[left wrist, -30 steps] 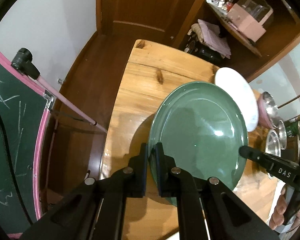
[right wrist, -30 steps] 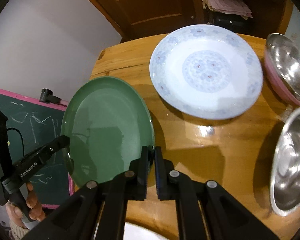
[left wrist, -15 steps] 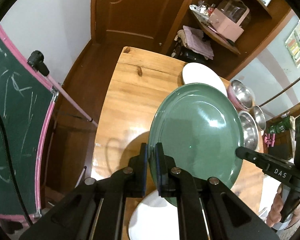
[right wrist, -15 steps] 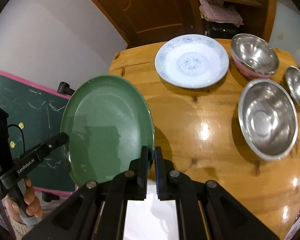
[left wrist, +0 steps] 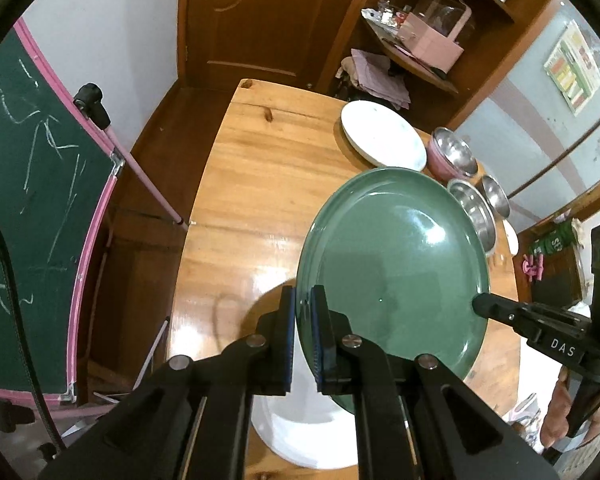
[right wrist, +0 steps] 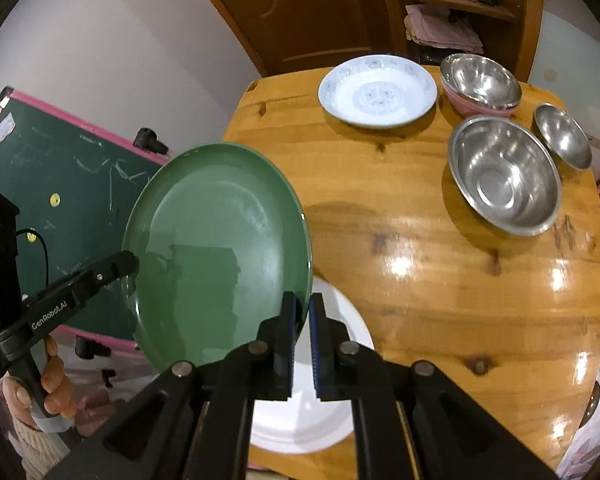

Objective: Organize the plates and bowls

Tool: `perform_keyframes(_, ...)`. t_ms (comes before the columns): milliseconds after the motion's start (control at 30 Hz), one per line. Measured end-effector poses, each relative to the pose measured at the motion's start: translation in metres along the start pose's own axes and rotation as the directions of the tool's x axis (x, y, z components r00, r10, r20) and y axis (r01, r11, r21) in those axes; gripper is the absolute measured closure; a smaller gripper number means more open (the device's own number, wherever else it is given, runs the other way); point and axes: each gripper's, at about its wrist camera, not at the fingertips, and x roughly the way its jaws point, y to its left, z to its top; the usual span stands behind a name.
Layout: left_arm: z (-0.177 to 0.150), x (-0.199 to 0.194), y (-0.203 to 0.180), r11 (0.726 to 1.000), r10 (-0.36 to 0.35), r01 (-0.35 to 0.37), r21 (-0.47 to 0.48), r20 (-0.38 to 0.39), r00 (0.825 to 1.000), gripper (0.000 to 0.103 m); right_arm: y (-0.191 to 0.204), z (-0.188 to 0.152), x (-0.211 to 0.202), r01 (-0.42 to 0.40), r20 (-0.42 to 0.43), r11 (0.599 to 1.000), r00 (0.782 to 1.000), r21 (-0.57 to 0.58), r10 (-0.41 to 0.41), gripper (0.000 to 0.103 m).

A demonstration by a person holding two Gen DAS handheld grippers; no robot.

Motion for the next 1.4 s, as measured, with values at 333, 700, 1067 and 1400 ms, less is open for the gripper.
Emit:
perform_keyframes(333, -0.055, 0.018, 0.007, 1.0, -0.009, 0.008, -0.019, -0.042, 0.999, 0.098, -0.005, -0.05, 0.012, 0.016, -0.034, 1.0, 0.999, -0.001, -0.016, 0.097)
perform_keyframes(700, -0.094, 0.075, 0.017, 0.999, 0.023, -0.029, -0.04, -0.143, 0.989, 0.098, -0.021, -0.091, 0.061, 0.051, -0.136, 0.998, 0.99, 0.037, -0.046, 0.097)
perform_keyframes(1067, -0.095, 0.099, 0.021, 0.998, 0.039, -0.045, -0.031, -0.172, 0.984, 0.098, -0.025, -0.098, 0.085, 0.074, -0.172, 0.996, 0.983, 0.041, -0.066, 0.096)
perform_keyframes(1400, -0.094, 0.111, 0.02, 0.998, 0.058, -0.061, -0.009, -0.182, 0.982, 0.098, -0.022, -0.1, 0.092, 0.091, -0.18, 0.996, 0.98, 0.024, -0.086, 0.095)
